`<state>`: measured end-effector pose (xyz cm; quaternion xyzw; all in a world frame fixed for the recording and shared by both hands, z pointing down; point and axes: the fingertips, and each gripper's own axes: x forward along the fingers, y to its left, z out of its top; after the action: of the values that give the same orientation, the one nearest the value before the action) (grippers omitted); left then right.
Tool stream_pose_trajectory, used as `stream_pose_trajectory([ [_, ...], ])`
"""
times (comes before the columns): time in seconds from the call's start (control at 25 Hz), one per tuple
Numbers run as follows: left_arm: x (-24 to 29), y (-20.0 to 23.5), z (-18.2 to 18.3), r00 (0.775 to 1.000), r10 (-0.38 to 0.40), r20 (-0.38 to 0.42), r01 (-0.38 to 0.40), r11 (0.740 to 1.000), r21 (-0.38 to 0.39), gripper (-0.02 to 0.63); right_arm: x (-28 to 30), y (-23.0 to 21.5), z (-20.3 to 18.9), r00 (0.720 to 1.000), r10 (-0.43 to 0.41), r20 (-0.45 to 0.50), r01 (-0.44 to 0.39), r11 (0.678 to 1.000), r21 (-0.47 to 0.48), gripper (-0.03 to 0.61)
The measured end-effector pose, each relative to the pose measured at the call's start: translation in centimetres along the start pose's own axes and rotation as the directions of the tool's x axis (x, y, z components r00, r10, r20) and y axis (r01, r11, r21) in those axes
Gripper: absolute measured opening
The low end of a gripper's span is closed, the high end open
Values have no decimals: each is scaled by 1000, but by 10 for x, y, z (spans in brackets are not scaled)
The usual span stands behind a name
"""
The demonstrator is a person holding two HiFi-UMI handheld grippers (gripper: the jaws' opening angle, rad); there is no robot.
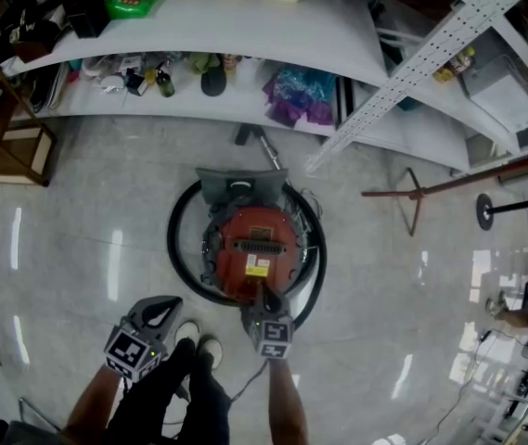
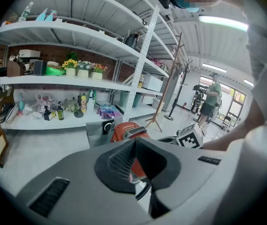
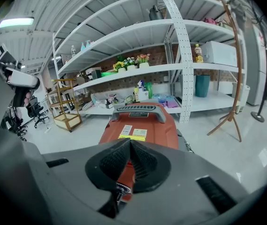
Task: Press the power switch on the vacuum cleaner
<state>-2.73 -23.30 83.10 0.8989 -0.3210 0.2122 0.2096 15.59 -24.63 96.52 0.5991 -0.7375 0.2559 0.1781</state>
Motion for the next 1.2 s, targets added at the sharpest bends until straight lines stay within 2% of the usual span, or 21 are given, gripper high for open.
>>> stream_pose_trajectory([
  [0.28,-3,6,-2,1000,4,-2,-4,1000,1,9,3,-3,1,1000,-16,-10,16,1000,24,12],
  [0.52,-3,3,0,1000,4,2,-4,1000,-23,9,3,-1,1,1000,-13,-8,13,1000,-3,12],
  [0.68,-3,3,-4,1000,-4,-5,4,1000,-1,9,5,-4,-1,1000,-18,-6,18,1000,-9,12],
  [1.2,-1,5,-7,1000,0,-4,0,1000,-16,9,7,-6,-8,1000,-13,-12,12,1000,-25,12],
])
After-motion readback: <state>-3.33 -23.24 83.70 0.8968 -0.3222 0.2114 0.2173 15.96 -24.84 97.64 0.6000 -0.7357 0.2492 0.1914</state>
